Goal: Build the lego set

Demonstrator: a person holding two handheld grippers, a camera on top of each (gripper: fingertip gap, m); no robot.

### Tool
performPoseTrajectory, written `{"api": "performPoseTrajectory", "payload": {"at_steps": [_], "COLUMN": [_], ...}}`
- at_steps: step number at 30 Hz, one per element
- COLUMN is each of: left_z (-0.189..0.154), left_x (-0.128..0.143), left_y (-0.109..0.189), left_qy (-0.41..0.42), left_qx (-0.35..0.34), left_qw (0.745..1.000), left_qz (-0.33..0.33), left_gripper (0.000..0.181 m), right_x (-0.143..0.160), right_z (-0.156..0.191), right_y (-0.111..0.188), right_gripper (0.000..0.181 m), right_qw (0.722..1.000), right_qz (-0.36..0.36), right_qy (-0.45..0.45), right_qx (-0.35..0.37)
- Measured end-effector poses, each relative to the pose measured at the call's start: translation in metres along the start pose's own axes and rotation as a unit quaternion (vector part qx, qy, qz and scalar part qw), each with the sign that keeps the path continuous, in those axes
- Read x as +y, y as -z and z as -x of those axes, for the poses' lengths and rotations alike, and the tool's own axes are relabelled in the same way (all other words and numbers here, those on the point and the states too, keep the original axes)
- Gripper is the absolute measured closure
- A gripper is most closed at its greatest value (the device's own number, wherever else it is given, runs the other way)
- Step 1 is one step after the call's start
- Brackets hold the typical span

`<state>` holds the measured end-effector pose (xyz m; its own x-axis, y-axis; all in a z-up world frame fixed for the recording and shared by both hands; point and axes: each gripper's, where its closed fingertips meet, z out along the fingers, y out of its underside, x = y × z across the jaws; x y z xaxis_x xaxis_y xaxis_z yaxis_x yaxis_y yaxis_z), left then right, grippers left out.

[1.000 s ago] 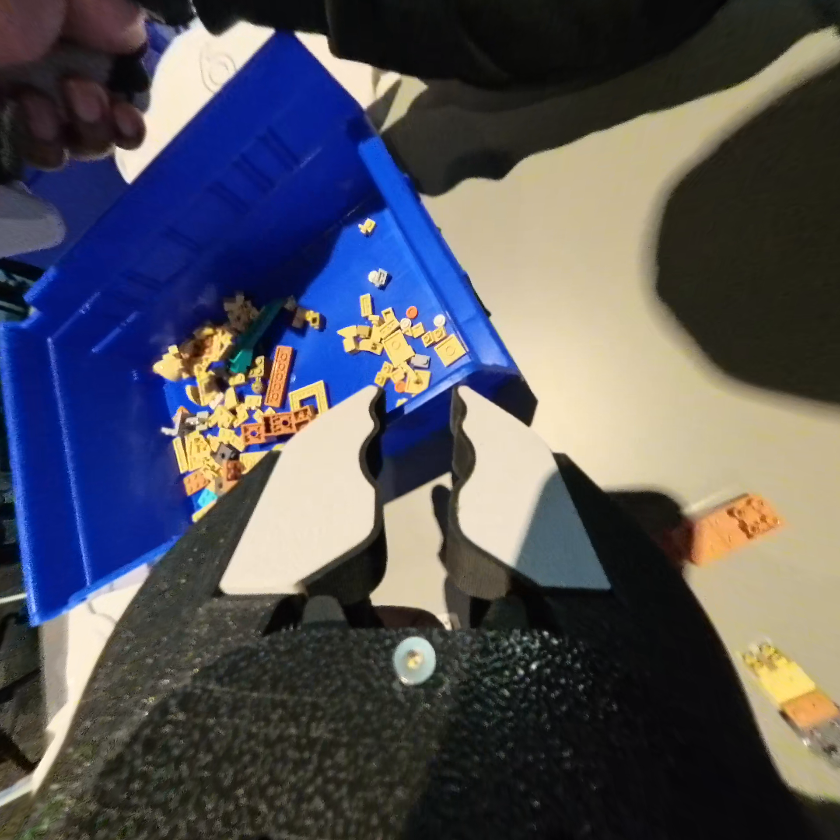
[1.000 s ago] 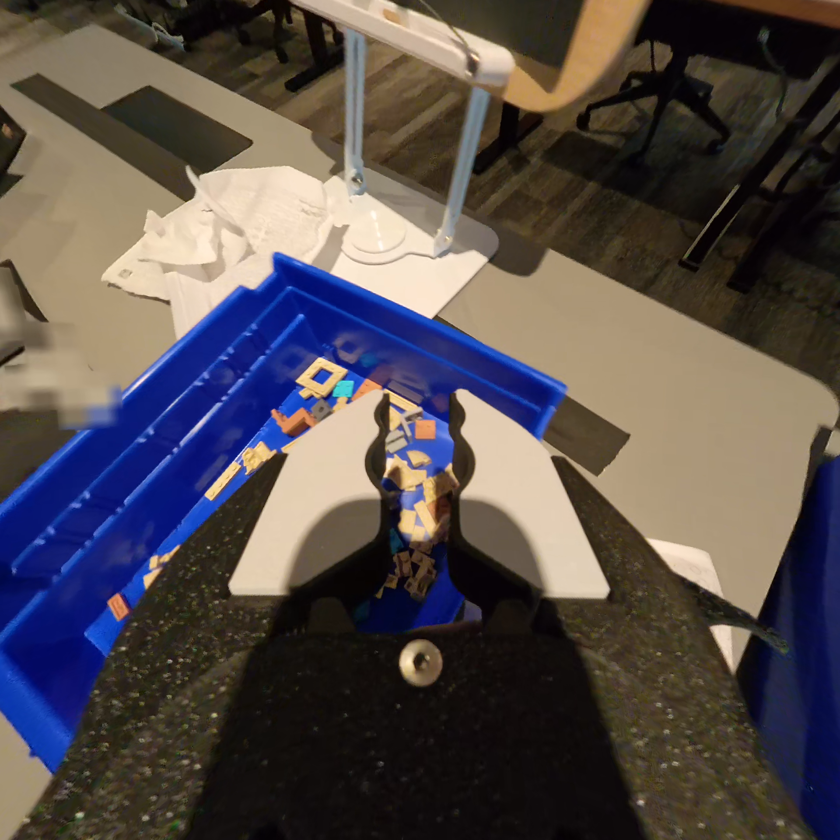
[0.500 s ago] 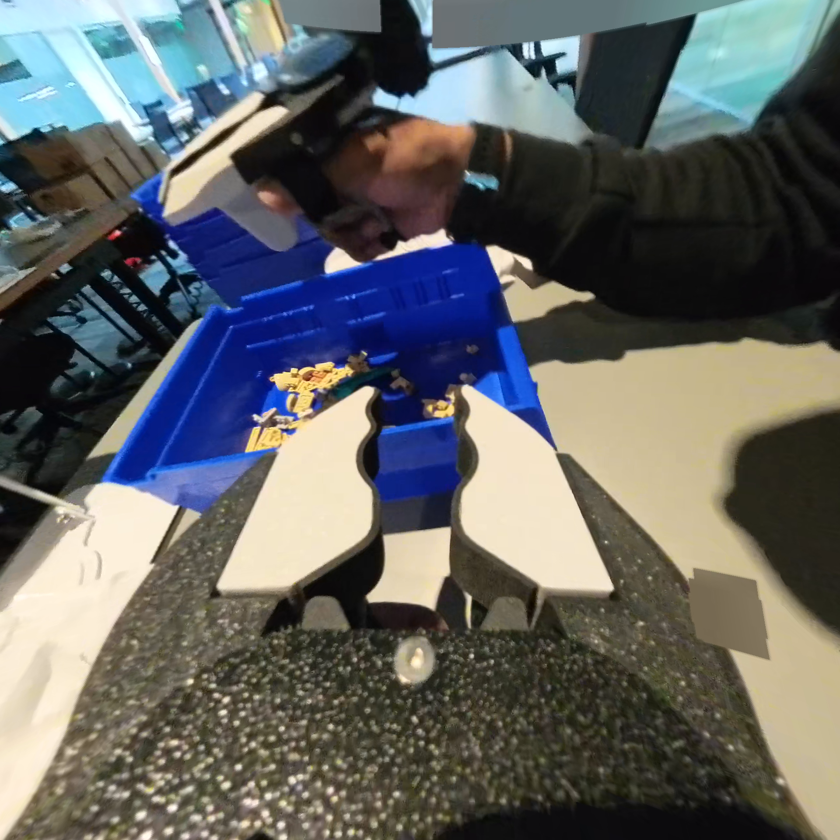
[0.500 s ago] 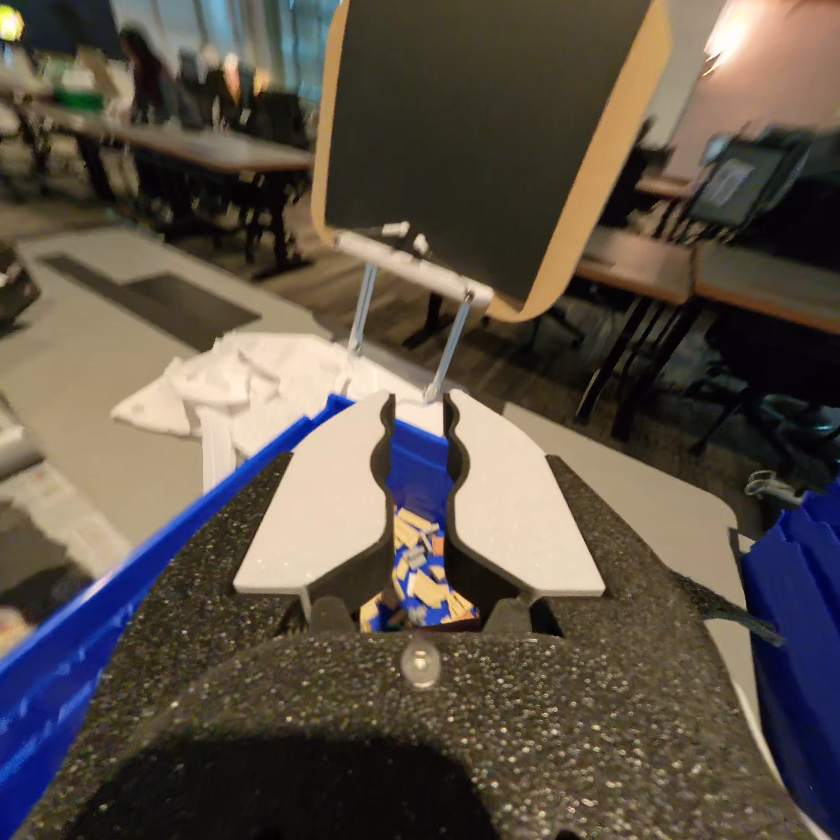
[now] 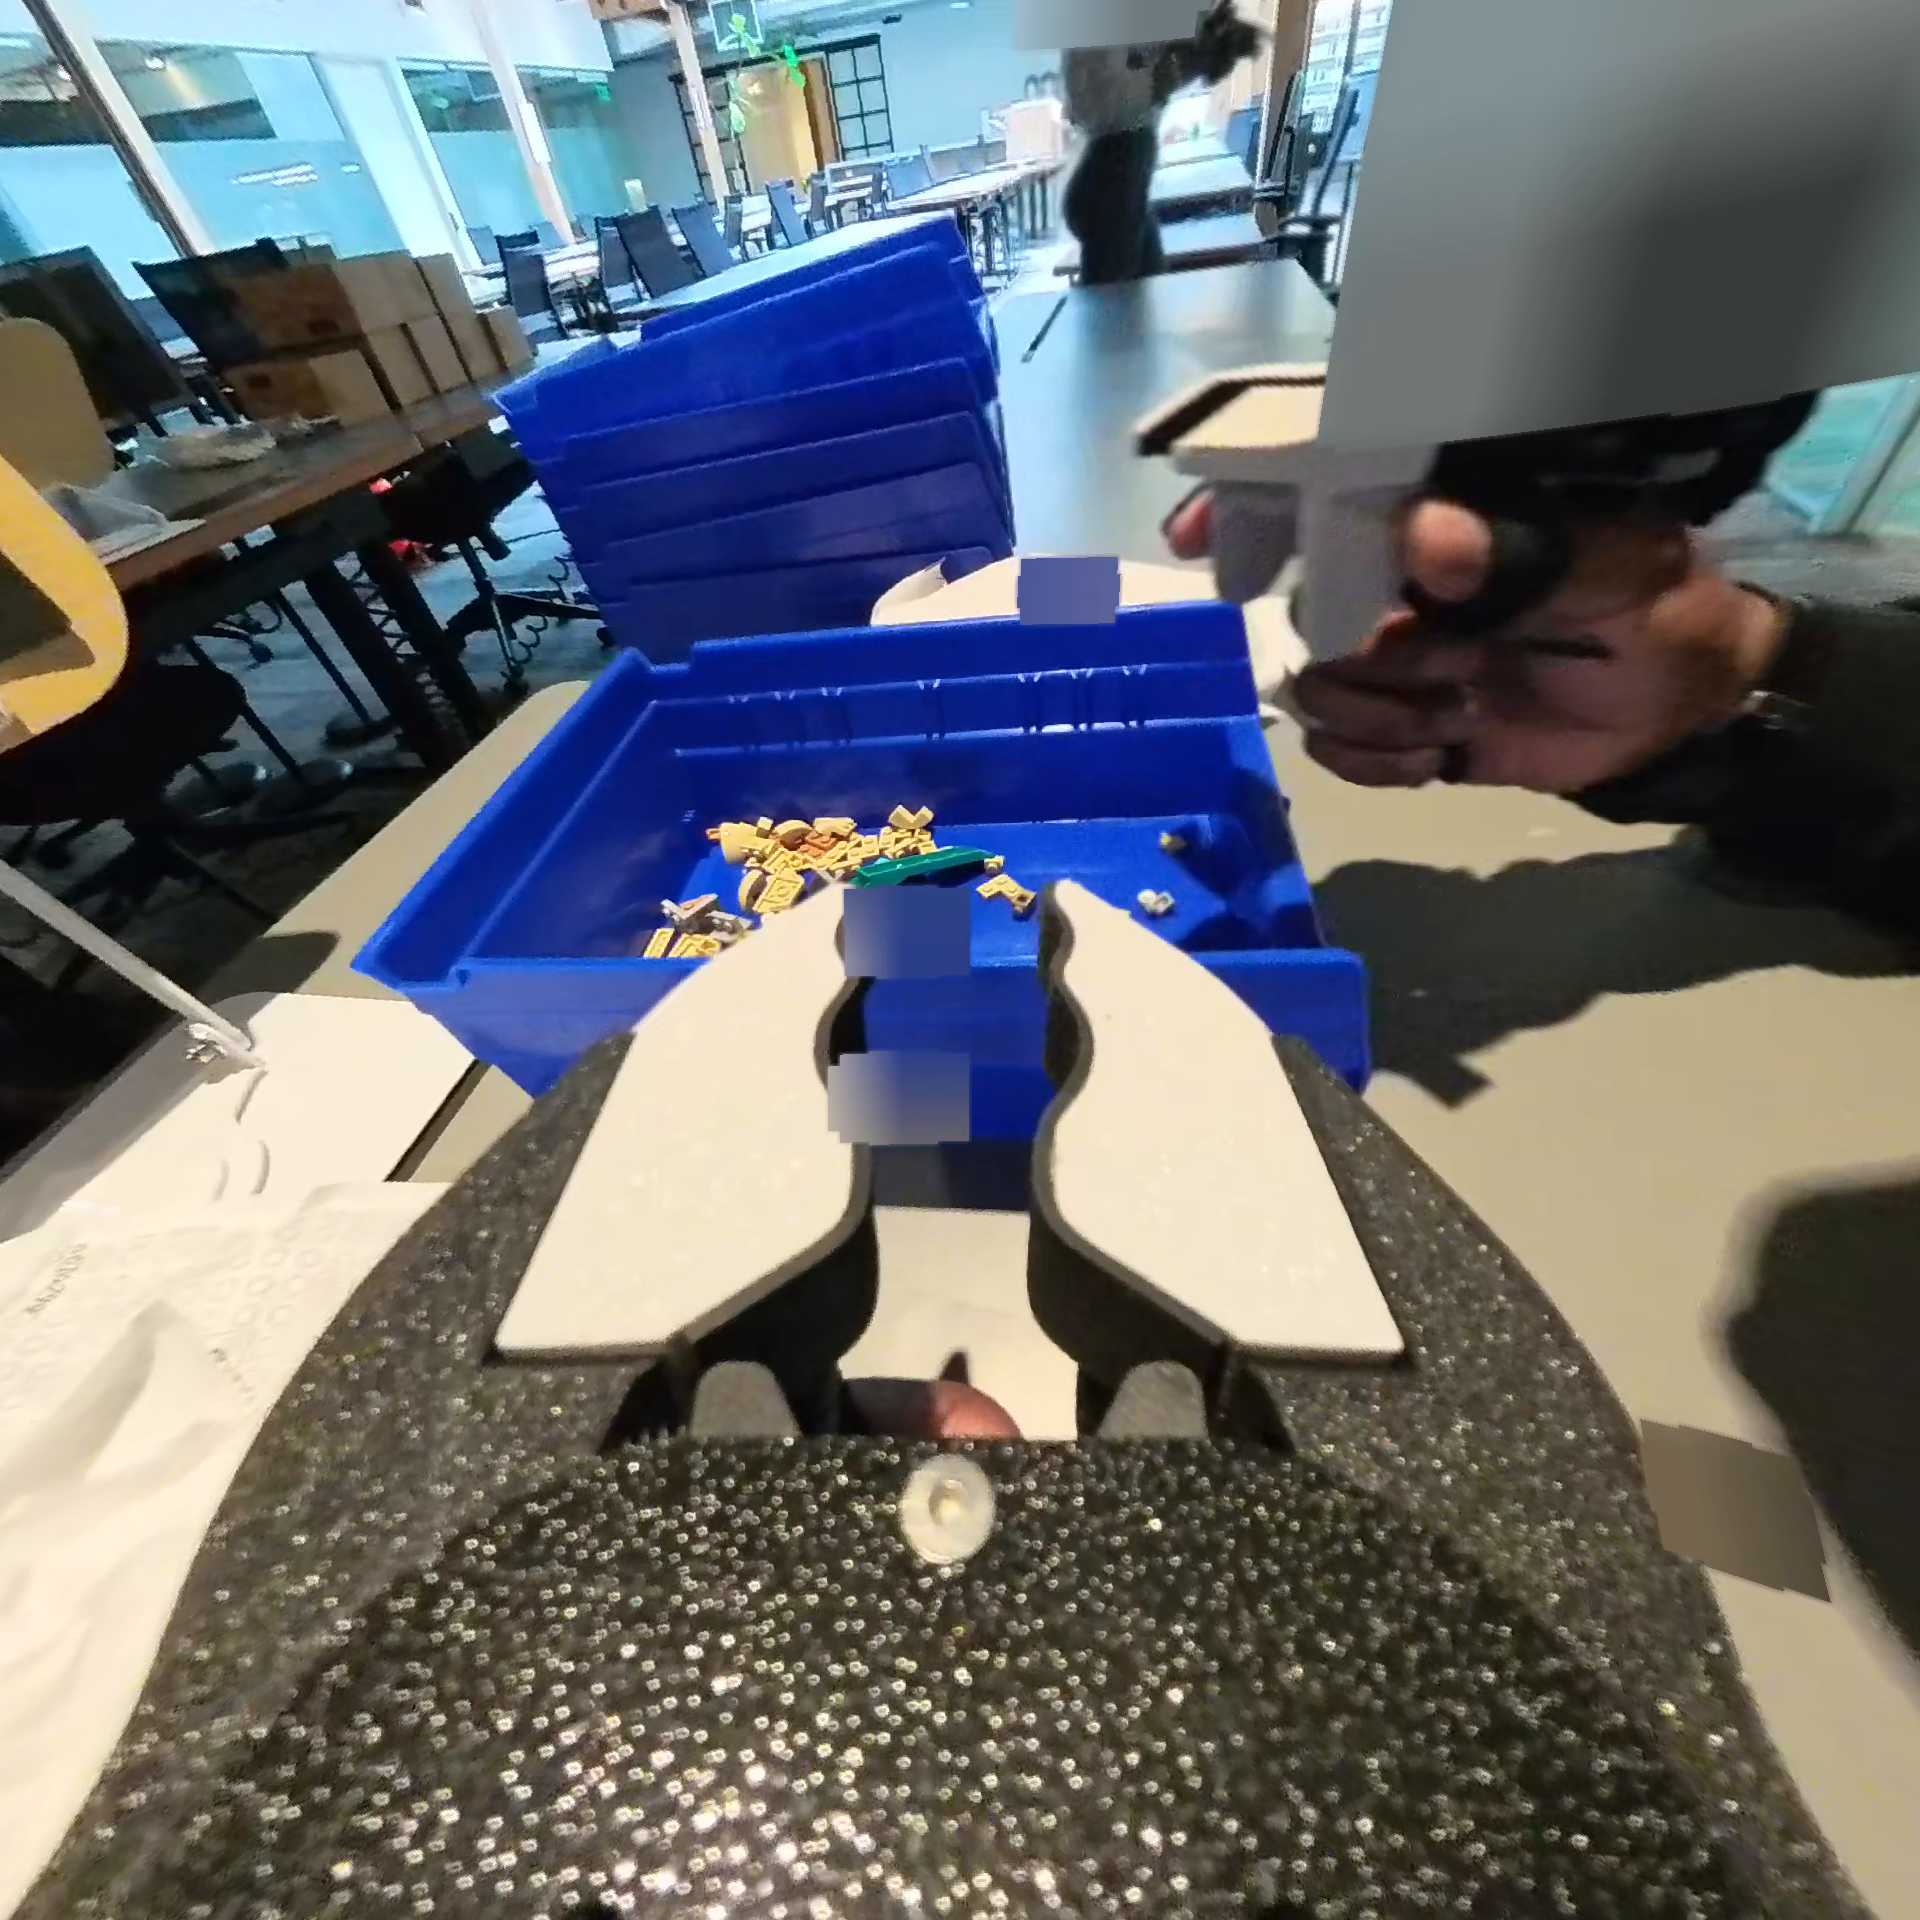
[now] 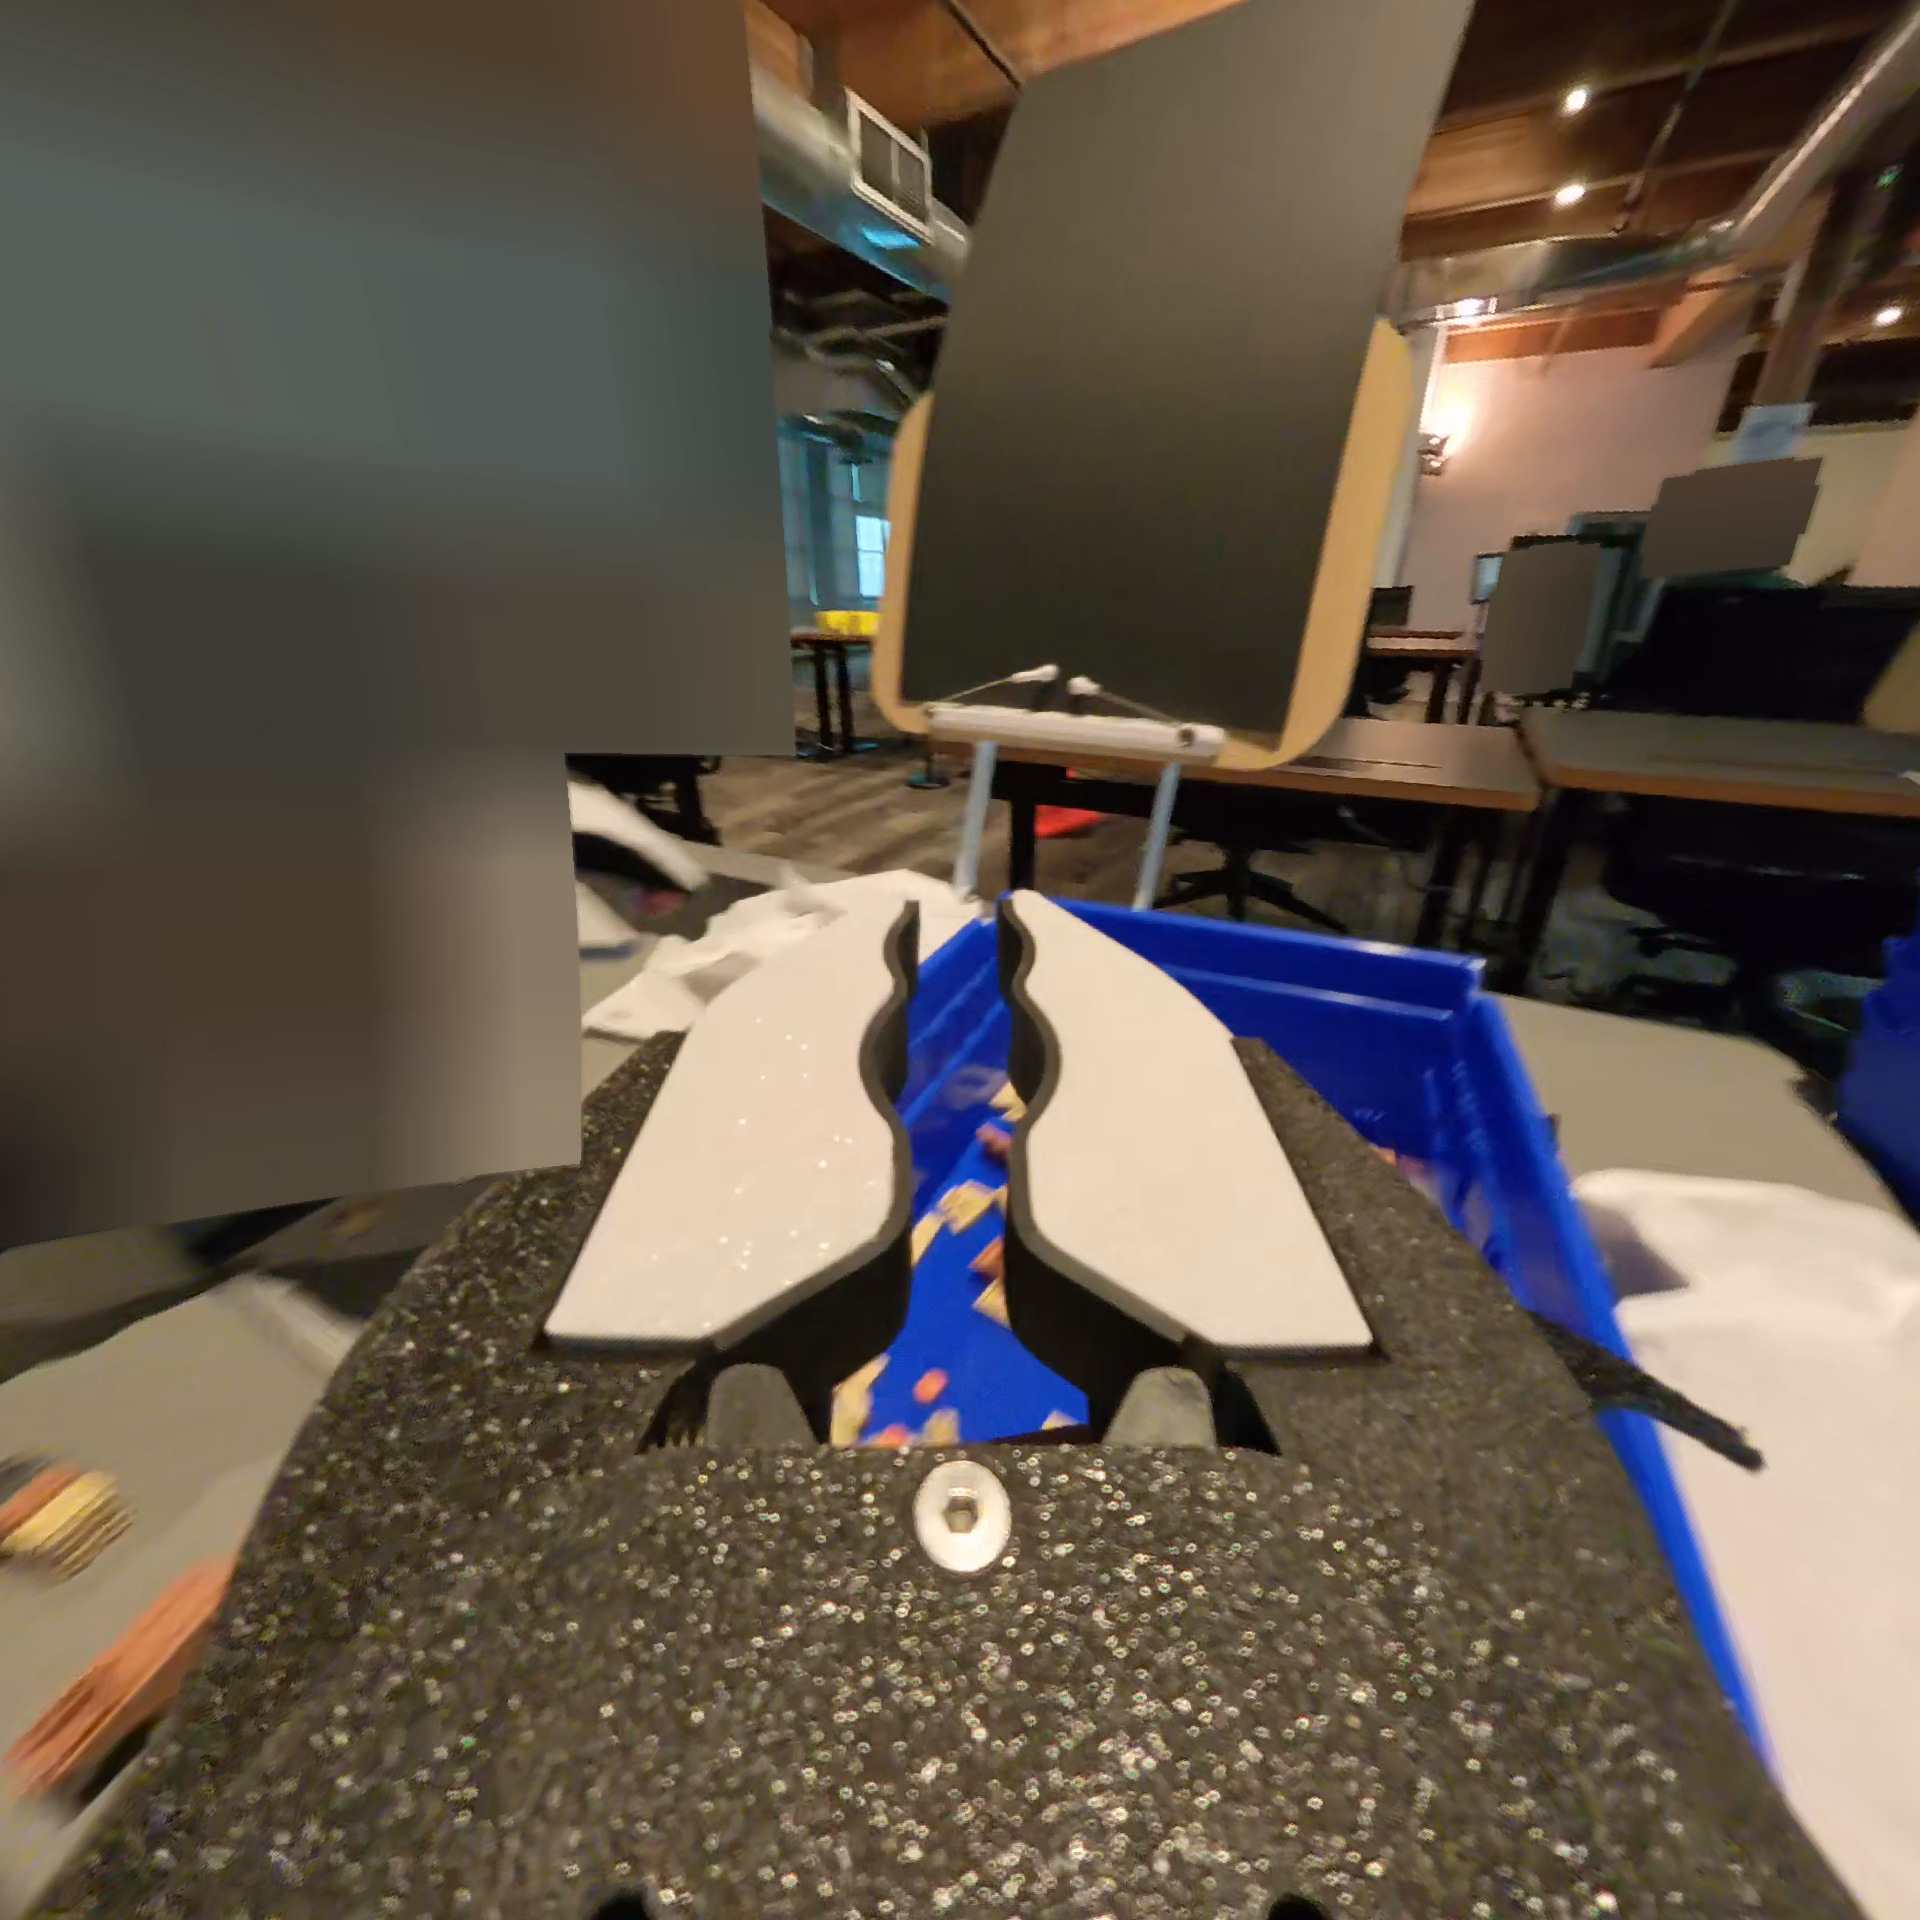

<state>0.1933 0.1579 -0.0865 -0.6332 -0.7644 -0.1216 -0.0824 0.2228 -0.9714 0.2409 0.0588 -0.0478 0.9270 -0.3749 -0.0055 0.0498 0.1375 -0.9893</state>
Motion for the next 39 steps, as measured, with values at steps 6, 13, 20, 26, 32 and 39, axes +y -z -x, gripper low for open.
{"api": "performPoseTrajectory", "payload": {"at_steps": [6, 13, 20, 26, 32, 39], "left_z": [0.006, 0.014, 0.029, 0.034, 0.026, 0.025], "left_x": [0.004, 0.001, -0.01, -0.016, -0.008, -0.005], "left_y": [0.0, -0.004, -0.026, -0.054, -0.066, -0.072], "left_qy": [-0.008, -0.017, -0.071, -0.076, -0.074, -0.076], "left_qx": [-0.016, -0.042, -0.057, -0.058, -0.051, -0.05], "left_qw": [1.0, 0.998, 0.993, 0.993, 0.993, 0.991], "left_qz": [0.017, 0.04, 0.079, 0.071, 0.081, 0.097], "left_gripper": [0.151, 0.151, 0.151, 0.151, 0.151, 0.151], "right_x": [0.027, 0.06, 0.059, 0.061, 0.065, 0.066], "right_z": [0.034, 0.029, 0.028, 0.026, 0.028, 0.033], "right_y": [0.044, 0.067, 0.076, 0.078, 0.078, 0.078], "right_gripper": [0.171, 0.171, 0.171, 0.171, 0.171, 0.17], "right_qw": [0.998, 0.994, 0.993, 0.991, 0.989, 0.987], "right_qz": [0.015, 0.066, 0.064, 0.075, 0.088, 0.097], "right_qy": [0.003, -0.027, -0.015, -0.038, -0.041, -0.045], "right_qx": [-0.063, -0.089, -0.098, -0.101, -0.108, -0.119]}}
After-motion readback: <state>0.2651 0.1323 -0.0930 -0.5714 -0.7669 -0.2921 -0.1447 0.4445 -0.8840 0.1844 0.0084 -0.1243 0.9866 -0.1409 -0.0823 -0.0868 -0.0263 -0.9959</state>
